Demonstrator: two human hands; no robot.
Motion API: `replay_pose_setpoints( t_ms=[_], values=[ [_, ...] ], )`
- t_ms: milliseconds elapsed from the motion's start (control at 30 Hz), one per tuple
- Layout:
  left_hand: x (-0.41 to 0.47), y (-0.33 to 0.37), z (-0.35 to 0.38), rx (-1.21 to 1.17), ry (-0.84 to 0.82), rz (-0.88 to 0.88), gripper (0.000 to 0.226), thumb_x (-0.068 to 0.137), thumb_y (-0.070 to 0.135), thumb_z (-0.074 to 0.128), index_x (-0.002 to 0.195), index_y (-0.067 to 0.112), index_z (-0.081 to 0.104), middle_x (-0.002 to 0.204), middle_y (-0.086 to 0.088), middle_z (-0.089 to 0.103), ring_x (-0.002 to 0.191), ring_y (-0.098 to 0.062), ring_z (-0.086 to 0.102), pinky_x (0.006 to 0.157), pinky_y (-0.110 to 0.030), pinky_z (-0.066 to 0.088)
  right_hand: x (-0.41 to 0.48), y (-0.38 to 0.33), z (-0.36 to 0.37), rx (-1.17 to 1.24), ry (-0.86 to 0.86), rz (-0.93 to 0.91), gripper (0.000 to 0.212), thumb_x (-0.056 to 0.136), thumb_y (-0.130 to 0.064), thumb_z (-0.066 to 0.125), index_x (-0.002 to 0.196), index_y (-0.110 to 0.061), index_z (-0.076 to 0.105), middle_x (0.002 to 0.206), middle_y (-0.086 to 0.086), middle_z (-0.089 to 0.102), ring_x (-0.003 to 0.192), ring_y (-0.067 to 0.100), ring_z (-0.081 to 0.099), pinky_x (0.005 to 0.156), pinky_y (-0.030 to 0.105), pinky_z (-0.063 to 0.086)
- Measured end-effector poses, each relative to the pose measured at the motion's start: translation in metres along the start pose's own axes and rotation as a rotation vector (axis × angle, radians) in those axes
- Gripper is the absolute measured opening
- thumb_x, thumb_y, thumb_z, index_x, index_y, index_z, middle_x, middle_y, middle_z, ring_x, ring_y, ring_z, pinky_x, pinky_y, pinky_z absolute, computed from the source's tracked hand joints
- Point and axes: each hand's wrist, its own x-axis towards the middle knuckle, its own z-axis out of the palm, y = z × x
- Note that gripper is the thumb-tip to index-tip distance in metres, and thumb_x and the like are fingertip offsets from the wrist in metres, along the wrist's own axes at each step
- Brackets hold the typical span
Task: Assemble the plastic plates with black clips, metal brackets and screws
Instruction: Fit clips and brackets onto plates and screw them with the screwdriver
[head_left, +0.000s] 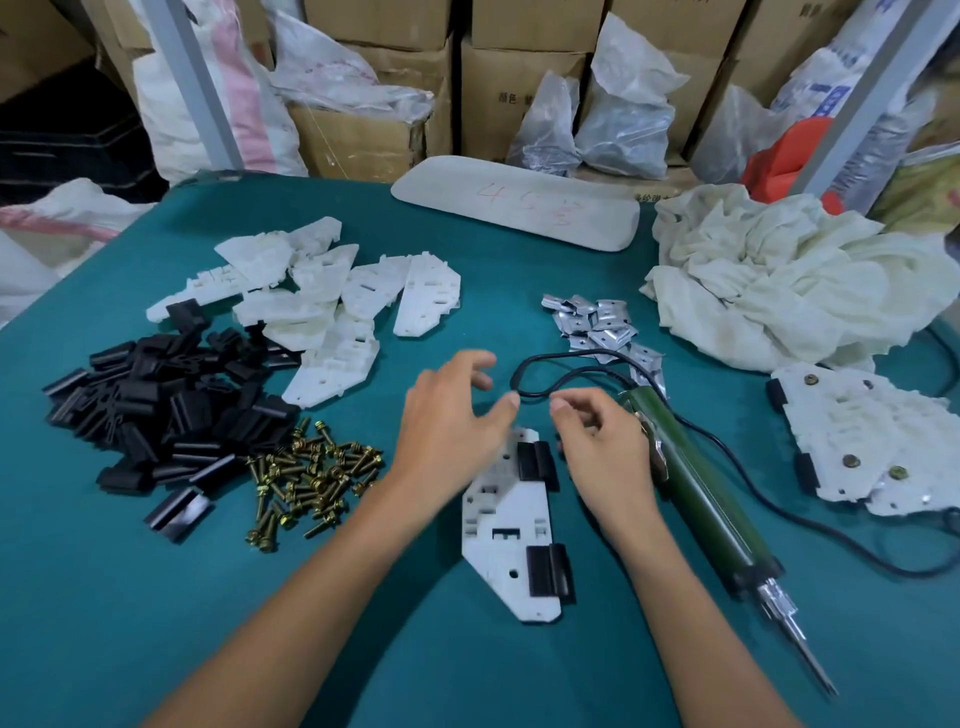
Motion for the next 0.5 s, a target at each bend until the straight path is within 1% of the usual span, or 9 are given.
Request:
replay_pose_setpoints(
  t_ms=[67,100,133,233,300,333,367,433,500],
  values=[
    [0.043,0.011,-0.004,-0.009,-0.066,0.023,0.035,0.091,0.035,0.066,0.124,0.03,0.057,0.094,0.02,0.064,0.092,-0.009,0.058,0.093,-0.034,0.047,0.0,0.006,0.004,0.0,0.026,-0.003,0.011,0.098,-0.025,0.063,0.09,-0.032,0.069,0.085,-0.022,0.07,0.074,0.001,0.064,0.075,0.028,0.053],
    [0.066,0.017,-0.003,-0.01,-0.102,0.034,0.033,0.091,0.032,0.067,0.122,0.029,0.057,0.092,0.02,0.065,0.087,-0.008,0.06,0.091,-0.033,0.048,-0.001,0.009,0.004,0.007,0.032,-0.001,0.011,0.098,-0.025,0.063,0.09,-0.032,0.069,0.085,-0.021,0.07,0.073,0.002,0.064,0.075,0.031,0.055],
    [0.089,0.024,0.0,-0.008,-0.139,0.039,0.032,0.091,0.032,0.067,0.121,0.027,0.058,0.092,0.018,0.066,0.087,-0.007,0.061,0.089,-0.032,0.049,0.0,0.01,0.004,0.025,0.033,0.008,0.011,0.098,-0.025,0.063,0.09,-0.032,0.068,0.084,-0.02,0.07,0.073,0.003,0.064,0.076,0.034,0.057],
    [0.148,0.038,0.021,0.079,-0.262,0.036,0.041,0.091,0.039,0.067,0.127,0.023,0.056,0.104,0.012,0.065,0.108,-0.016,0.062,0.091,-0.03,0.047,0.0,0.012,0.004,0.055,0.027,0.024,0.012,0.098,-0.026,0.062,0.089,-0.032,0.067,0.082,-0.018,0.069,0.07,0.004,0.063,0.074,0.037,0.058],
    [0.174,0.041,0.042,0.181,-0.357,0.006,0.059,0.088,0.047,0.067,0.137,0.02,0.049,0.123,0.002,0.06,0.12,-0.023,0.055,0.097,-0.034,0.045,0.001,0.014,0.004,0.051,0.016,0.014,0.013,0.099,-0.027,0.061,0.089,-0.033,0.066,0.077,-0.017,0.068,0.065,0.002,0.059,0.07,0.037,0.055],
    [0.183,0.041,0.051,0.236,-0.396,-0.015,0.067,0.085,0.05,0.068,0.139,0.019,0.045,0.129,-0.002,0.057,0.123,-0.026,0.053,0.1,-0.037,0.044,0.002,0.014,0.004,0.068,0.011,0.019,0.013,0.099,-0.027,0.061,0.089,-0.033,0.065,0.073,-0.016,0.066,0.062,0.002,0.057,0.068,0.038,0.054],
    [0.191,0.041,0.06,0.29,-0.417,-0.029,0.071,0.082,0.052,0.068,0.139,0.017,0.044,0.132,-0.005,0.055,0.123,-0.028,0.052,0.102,-0.04,0.045,0.002,0.015,0.004,0.086,0.005,0.026,0.013,0.099,-0.027,0.06,0.089,-0.033,0.065,0.069,-0.015,0.064,0.06,0.002,0.055,0.067,0.039,0.053],
    [0.203,0.043,0.072,0.371,-0.409,-0.021,0.071,0.078,0.051,0.07,0.133,0.014,0.047,0.129,-0.007,0.056,0.118,-0.029,0.054,0.1,-0.044,0.047,0.004,0.017,0.004,0.086,0.005,0.013,0.012,0.1,-0.027,0.06,0.09,-0.032,0.065,0.065,-0.015,0.062,0.057,0.002,0.052,0.066,0.04,0.052],
    [0.21,0.043,0.074,0.381,-0.404,0.002,0.066,0.076,0.05,0.073,0.127,0.014,0.052,0.124,-0.004,0.058,0.114,-0.027,0.055,0.097,-0.041,0.049,0.004,0.017,0.006,0.075,0.006,-0.015,0.01,0.099,-0.027,0.061,0.091,-0.03,0.065,0.064,-0.016,0.06,0.056,0.002,0.05,0.065,0.037,0.05]
  ],
)
